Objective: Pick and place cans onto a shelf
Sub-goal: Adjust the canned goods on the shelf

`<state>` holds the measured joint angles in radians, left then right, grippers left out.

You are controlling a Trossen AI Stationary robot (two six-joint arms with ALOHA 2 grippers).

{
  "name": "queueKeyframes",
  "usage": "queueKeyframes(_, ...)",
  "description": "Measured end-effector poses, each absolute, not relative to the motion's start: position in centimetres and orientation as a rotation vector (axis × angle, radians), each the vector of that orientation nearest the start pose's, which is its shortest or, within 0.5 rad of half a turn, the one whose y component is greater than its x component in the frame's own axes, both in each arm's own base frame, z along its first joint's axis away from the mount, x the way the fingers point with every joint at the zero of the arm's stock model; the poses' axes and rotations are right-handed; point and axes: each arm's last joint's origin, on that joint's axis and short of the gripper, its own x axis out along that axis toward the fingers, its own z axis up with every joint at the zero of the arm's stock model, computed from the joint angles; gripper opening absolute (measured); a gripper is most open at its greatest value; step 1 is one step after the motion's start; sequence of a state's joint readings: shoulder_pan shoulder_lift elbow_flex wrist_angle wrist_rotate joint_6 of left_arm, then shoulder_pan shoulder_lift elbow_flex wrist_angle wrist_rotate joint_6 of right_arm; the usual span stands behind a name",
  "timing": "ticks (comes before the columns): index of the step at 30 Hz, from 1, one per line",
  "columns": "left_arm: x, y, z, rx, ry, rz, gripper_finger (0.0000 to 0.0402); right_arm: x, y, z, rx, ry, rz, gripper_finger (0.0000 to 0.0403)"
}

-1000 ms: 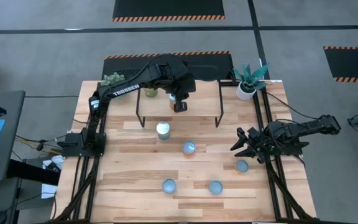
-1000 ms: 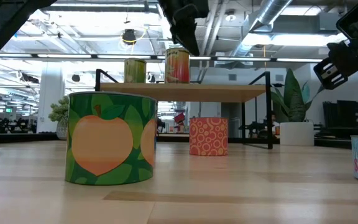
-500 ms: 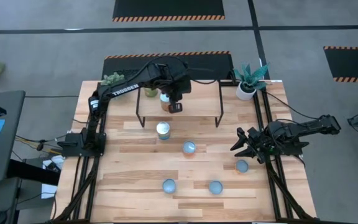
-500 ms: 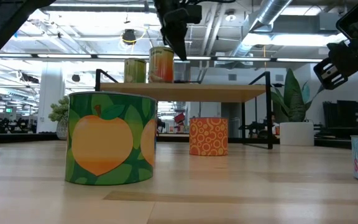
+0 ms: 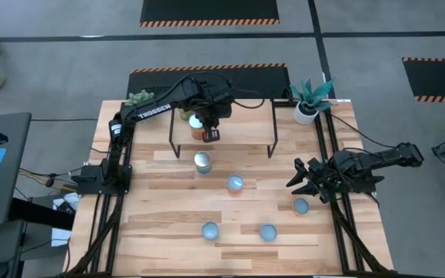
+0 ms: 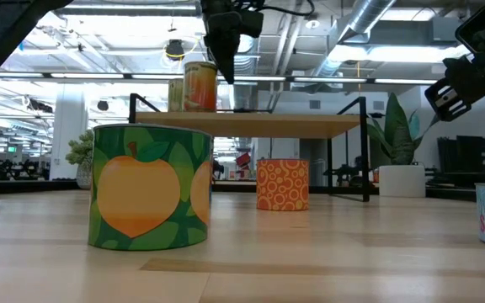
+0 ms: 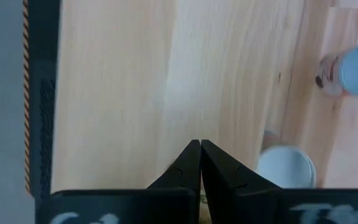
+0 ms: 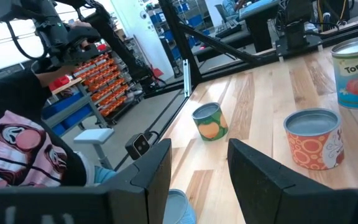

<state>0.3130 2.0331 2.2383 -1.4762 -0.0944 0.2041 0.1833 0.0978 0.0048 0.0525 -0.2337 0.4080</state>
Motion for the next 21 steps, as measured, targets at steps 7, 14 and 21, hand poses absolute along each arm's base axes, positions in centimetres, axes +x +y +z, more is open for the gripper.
queueKeyframes(7, 36.6, 12.1, 35.4, -0.001, 1.392, 0.243, 0.0000, 10.0, 2.5, 16.2, 0.403, 0.125, 0.403, 0.0182)
queueKeyframes(14, 36.1, 11.8, 36.2, -0.001, 1.370, 0.255, 0.0000, 10.0, 2.5, 16.2, 0.403, 0.126, 0.403, 0.0182)
queueKeyframes(21, 35.3, 11.4, 37.3, 0.001, 1.339, 0.277, 0.0000, 10.0, 2.5, 16.2, 0.403, 0.125, 0.403, 0.0182)
